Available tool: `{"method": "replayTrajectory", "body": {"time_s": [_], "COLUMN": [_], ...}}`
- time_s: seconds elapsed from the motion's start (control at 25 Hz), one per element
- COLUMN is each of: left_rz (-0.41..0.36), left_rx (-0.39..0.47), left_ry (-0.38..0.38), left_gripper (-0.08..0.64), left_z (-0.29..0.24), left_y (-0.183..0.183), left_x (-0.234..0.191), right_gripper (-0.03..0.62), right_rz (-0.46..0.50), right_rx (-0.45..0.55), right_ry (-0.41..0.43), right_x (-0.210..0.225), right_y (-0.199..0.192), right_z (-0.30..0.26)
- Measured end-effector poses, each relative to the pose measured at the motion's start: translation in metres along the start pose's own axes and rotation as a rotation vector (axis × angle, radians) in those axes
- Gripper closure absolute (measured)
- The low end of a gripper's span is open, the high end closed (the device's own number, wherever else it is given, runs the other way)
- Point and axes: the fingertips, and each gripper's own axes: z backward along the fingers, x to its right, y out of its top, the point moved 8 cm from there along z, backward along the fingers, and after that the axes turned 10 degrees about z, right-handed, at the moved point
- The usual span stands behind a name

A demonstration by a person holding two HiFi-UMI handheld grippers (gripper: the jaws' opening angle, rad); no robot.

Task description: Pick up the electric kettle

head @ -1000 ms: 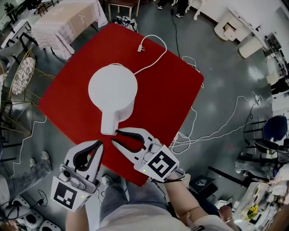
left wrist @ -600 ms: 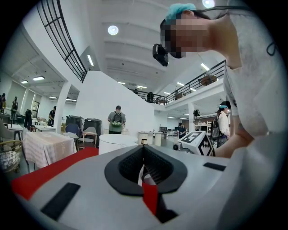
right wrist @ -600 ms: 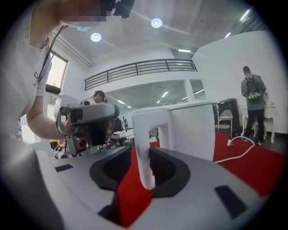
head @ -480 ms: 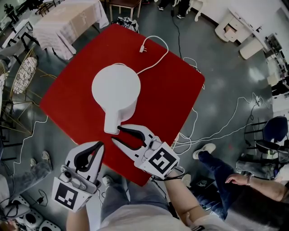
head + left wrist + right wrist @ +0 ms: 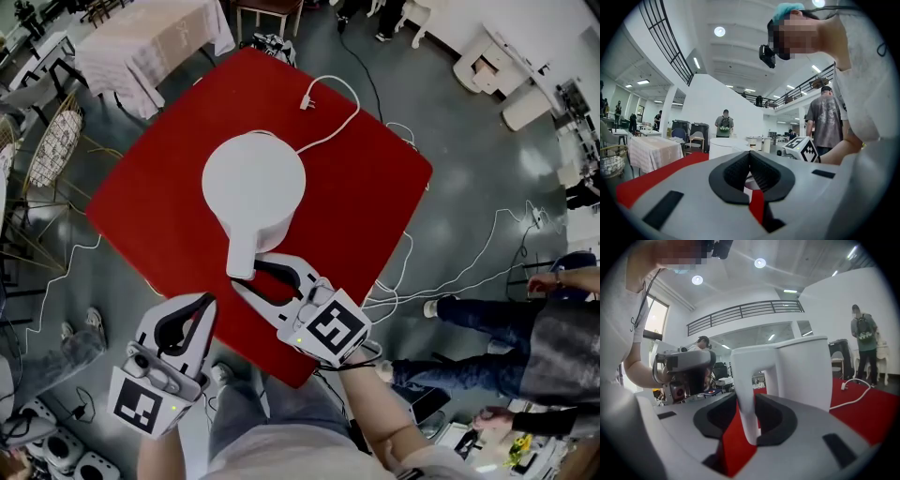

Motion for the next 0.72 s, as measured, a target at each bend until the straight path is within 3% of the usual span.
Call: {"method": "replayTrajectory", "body": {"time_s": [0.72], "left_rz": [0.007], "left_rx": [-0.001], "left_ry": [0.034], "left_gripper": [0.549], "left_z": [0.009], "left_y": [-0.004], "left_x": [-0.006], "right_gripper": [0.466], "right_rz": [0.030], "right_rx": [-0.024], "right_ry": [0.004], "right_x": [-0.004], "right_y": [0.004], "right_z": [-0.017]}}
